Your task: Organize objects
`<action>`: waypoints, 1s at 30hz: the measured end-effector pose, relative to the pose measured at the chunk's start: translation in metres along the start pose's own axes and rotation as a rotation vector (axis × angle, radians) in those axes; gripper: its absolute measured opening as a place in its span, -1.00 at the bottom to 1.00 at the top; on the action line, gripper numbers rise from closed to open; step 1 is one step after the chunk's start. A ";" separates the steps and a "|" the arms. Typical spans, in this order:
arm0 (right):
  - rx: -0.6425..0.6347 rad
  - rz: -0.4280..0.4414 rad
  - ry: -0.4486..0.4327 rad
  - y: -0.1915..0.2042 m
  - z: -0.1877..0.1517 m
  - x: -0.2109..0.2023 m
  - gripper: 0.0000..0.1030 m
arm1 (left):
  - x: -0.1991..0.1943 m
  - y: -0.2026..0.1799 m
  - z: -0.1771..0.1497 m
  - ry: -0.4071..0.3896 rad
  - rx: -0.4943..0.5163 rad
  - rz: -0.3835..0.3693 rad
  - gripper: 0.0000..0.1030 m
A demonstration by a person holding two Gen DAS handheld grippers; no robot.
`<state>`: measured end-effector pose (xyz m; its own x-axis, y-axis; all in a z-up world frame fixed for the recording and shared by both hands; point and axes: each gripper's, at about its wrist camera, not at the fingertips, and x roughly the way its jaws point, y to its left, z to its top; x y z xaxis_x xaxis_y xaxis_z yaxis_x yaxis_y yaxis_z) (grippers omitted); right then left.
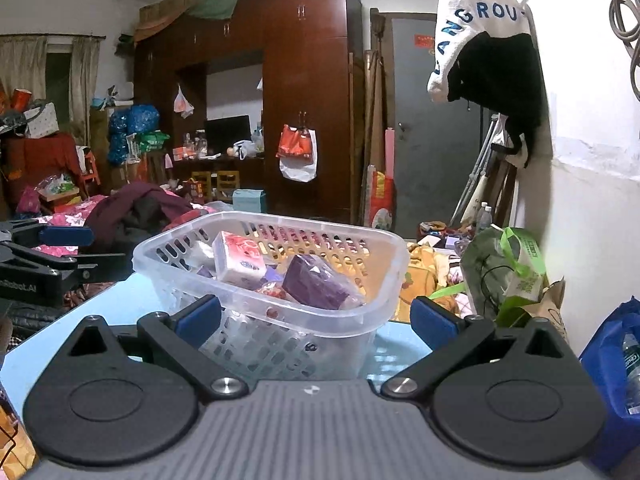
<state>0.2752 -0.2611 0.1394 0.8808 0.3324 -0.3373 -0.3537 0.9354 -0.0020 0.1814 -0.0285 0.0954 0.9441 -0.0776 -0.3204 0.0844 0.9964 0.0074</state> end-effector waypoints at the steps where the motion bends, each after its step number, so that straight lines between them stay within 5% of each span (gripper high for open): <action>1: 0.000 -0.001 0.001 0.000 0.000 0.000 1.00 | 0.000 0.000 0.000 0.002 -0.001 0.001 0.95; 30: 0.005 0.001 -0.004 -0.003 0.001 -0.003 1.00 | 0.006 0.001 -0.005 0.021 -0.011 -0.005 0.95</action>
<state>0.2739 -0.2648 0.1412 0.8817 0.3336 -0.3338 -0.3529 0.9357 0.0031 0.1853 -0.0277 0.0886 0.9368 -0.0824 -0.3399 0.0860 0.9963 -0.0043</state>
